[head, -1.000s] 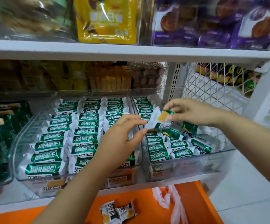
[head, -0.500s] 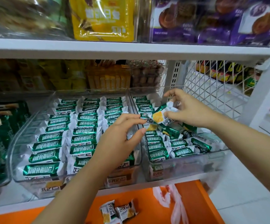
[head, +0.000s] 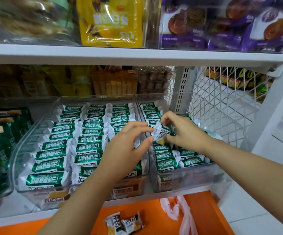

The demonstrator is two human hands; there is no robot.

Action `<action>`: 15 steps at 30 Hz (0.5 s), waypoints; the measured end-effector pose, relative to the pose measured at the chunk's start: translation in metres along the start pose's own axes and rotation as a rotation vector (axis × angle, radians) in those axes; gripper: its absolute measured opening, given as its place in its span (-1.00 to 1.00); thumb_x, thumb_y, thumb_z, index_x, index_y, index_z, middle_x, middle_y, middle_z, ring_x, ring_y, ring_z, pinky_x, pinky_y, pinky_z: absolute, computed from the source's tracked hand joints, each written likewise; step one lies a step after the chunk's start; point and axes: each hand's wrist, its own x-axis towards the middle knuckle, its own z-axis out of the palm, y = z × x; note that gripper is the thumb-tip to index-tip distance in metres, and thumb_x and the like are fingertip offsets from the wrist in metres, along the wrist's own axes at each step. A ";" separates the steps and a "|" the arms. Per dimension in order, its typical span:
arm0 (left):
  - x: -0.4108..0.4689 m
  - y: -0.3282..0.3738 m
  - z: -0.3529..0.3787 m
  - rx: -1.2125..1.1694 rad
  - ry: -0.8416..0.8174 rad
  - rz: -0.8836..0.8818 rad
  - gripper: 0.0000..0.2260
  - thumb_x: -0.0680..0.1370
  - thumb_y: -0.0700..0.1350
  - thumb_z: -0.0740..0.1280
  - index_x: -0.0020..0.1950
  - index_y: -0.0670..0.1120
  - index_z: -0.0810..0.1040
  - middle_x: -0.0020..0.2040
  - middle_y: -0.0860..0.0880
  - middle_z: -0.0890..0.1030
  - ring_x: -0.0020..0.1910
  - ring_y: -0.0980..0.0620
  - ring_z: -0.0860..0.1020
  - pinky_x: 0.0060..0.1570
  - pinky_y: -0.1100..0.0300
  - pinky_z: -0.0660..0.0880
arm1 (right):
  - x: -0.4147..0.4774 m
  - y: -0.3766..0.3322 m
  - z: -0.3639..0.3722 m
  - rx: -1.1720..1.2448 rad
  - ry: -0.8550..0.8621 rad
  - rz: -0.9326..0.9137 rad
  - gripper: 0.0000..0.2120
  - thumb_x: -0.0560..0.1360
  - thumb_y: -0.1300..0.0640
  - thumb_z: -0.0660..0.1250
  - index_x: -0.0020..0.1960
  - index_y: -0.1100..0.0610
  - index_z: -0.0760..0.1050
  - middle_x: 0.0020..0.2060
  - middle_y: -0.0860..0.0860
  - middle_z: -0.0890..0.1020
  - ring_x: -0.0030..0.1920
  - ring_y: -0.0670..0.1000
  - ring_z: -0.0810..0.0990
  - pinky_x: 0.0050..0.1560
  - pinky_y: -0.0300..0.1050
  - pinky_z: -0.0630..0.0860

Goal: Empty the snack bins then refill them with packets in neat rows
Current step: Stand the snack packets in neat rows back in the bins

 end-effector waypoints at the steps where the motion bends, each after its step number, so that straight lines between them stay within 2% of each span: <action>1: 0.000 0.000 0.000 -0.003 0.001 0.001 -0.79 0.56 0.08 0.26 0.18 0.21 0.53 0.22 0.32 0.41 0.18 0.37 0.39 0.08 0.49 0.30 | 0.001 0.000 0.000 -0.021 0.004 -0.019 -0.64 0.44 0.23 0.42 0.16 0.01 0.42 0.12 -0.06 0.55 0.11 -0.08 0.50 0.20 -0.15 0.43; 4: 0.000 0.000 0.001 -0.012 -0.006 -0.001 -0.78 0.55 0.09 0.25 0.18 0.20 0.54 0.22 0.32 0.41 0.18 0.38 0.39 0.08 0.51 0.29 | 0.011 0.000 0.000 -0.127 -0.030 -0.068 -0.59 0.48 0.23 0.38 0.31 0.03 0.48 0.19 -0.06 0.52 0.20 -0.08 0.45 0.30 -0.17 0.34; 7: 0.000 -0.001 0.000 -0.012 -0.001 -0.004 -0.81 0.56 0.07 0.26 0.15 0.23 0.52 0.21 0.33 0.42 0.18 0.37 0.40 0.08 0.50 0.31 | 0.015 0.000 0.007 -0.206 -0.097 -0.079 -0.56 0.49 0.18 0.39 0.35 -0.02 0.46 0.05 -0.11 0.38 0.09 -0.11 0.35 0.25 -0.12 0.35; 9: 0.000 0.000 0.000 -0.012 0.006 -0.002 -0.82 0.56 0.06 0.27 0.14 0.24 0.52 0.21 0.32 0.42 0.17 0.36 0.41 0.09 0.45 0.34 | 0.015 0.001 0.004 -0.234 -0.089 -0.090 -0.52 0.48 0.10 0.41 0.37 -0.05 0.43 0.05 -0.10 0.36 0.10 -0.10 0.32 0.24 -0.13 0.33; 12: 0.001 0.002 0.001 -0.005 0.002 -0.003 -0.80 0.57 0.06 0.26 0.17 0.21 0.54 0.21 0.31 0.42 0.17 0.36 0.40 0.09 0.43 0.34 | 0.011 0.011 -0.020 -0.176 0.008 0.028 -0.44 0.45 -0.07 0.41 0.41 -0.04 0.36 0.26 -0.03 0.44 0.27 -0.03 0.38 0.32 -0.11 0.29; 13: 0.001 0.002 0.001 -0.006 0.002 -0.002 -0.80 0.57 0.06 0.26 0.18 0.20 0.54 0.21 0.31 0.42 0.17 0.37 0.40 0.09 0.43 0.35 | 0.008 0.017 -0.029 -0.168 -0.007 0.100 -0.40 0.44 -0.09 0.41 0.42 -0.01 0.34 0.33 0.00 0.44 0.32 0.00 0.39 0.35 -0.07 0.30; 15: 0.000 0.000 0.000 0.002 0.001 0.000 -0.79 0.57 0.06 0.26 0.18 0.19 0.54 0.21 0.31 0.41 0.16 0.37 0.39 0.09 0.44 0.34 | 0.001 0.026 -0.039 -0.213 -0.167 0.250 -0.30 0.41 -0.11 0.44 0.46 0.04 0.27 0.39 0.04 0.41 0.36 0.05 0.40 0.38 -0.01 0.33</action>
